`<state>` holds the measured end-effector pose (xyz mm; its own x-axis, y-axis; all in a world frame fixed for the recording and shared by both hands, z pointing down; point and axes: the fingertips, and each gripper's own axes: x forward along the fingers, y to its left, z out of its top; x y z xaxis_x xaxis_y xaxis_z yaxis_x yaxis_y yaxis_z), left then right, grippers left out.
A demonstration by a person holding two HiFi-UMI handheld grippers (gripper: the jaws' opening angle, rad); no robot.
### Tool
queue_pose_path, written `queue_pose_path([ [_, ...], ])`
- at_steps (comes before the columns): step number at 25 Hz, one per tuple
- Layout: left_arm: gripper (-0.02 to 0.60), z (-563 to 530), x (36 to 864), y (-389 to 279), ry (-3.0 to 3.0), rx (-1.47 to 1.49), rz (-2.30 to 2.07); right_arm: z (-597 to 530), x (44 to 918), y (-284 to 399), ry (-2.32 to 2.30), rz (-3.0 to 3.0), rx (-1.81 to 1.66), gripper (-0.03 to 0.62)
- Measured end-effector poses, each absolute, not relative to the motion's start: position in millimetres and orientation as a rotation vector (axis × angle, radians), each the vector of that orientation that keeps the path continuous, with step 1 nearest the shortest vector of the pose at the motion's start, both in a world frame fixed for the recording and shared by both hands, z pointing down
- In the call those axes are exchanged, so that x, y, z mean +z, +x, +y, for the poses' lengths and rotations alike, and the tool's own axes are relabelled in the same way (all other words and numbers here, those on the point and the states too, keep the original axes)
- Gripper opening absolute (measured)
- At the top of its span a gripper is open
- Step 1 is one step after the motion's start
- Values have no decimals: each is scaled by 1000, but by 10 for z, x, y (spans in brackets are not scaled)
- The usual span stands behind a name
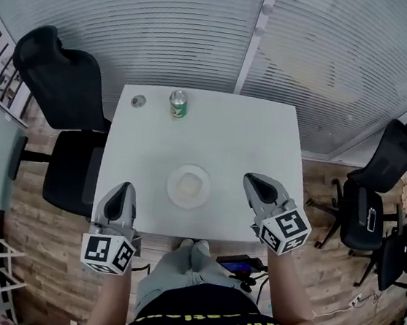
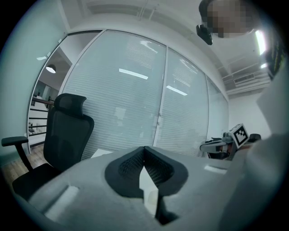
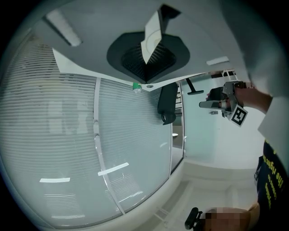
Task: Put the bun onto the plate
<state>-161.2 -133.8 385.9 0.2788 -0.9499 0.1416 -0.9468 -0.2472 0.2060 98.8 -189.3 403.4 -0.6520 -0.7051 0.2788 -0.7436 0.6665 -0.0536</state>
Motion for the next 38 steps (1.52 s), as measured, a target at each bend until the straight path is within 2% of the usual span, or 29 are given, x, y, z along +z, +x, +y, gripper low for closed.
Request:
queue_pose_path([
  [19,0,-1424,3850,-1320,2367,16,-1674,-1755,3866,1446,1339,-2667,323,6],
  [38,1,-1366,3872,-1243,2363,33,-1679,-1711,3839,1546,1339,-2670,294,6],
])
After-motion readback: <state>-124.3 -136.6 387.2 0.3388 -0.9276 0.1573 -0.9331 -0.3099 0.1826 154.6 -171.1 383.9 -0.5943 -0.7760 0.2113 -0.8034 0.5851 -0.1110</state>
